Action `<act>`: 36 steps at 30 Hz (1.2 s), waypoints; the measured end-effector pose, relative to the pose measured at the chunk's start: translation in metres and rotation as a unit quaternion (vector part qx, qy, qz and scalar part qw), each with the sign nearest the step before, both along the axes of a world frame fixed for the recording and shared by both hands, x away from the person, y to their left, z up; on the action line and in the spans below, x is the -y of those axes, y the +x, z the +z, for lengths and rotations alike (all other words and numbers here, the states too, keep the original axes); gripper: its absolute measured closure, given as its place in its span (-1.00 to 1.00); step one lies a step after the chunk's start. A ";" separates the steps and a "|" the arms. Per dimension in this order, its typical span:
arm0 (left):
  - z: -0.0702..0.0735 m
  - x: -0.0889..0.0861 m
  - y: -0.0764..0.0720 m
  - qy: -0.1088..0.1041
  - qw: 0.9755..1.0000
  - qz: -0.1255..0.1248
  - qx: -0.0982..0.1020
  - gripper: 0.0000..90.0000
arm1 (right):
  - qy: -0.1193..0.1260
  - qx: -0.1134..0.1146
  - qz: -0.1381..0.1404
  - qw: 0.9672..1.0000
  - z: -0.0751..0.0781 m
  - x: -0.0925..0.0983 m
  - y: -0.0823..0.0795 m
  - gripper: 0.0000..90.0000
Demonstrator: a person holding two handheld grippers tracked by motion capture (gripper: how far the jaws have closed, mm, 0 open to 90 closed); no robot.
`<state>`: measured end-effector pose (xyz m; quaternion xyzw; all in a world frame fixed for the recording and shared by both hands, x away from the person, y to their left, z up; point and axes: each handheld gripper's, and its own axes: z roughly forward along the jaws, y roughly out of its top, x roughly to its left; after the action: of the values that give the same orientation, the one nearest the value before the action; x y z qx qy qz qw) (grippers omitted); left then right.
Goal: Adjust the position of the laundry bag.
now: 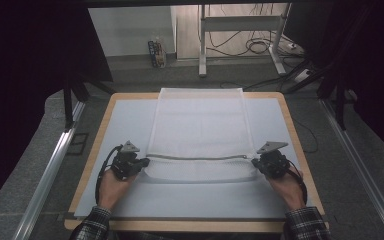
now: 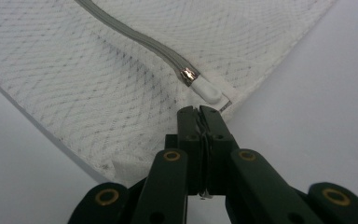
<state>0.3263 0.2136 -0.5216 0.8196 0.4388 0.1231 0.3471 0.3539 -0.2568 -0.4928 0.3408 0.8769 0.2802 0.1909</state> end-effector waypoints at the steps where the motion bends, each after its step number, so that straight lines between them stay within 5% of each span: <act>1: 0.000 0.000 0.000 0.000 1.000 0.000 0.000 0.98 | 0.000 0.000 0.000 1.000 0.000 0.000 0.000 0.94; 11: 0.006 0.002 -0.019 0.005 1.000 -0.011 0.009 0.98 | 0.028 -0.008 0.001 1.000 0.005 0.006 -0.020 0.94; 36: 0.008 0.010 -0.060 0.021 0.999 -0.040 0.001 0.98 | 0.030 -0.026 0.012 0.999 0.004 0.018 -0.064 0.93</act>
<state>0.2664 0.2032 -0.5131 0.8433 0.4028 0.1190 0.3353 0.2896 -0.2746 -0.4892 0.3431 0.8766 0.3000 0.1545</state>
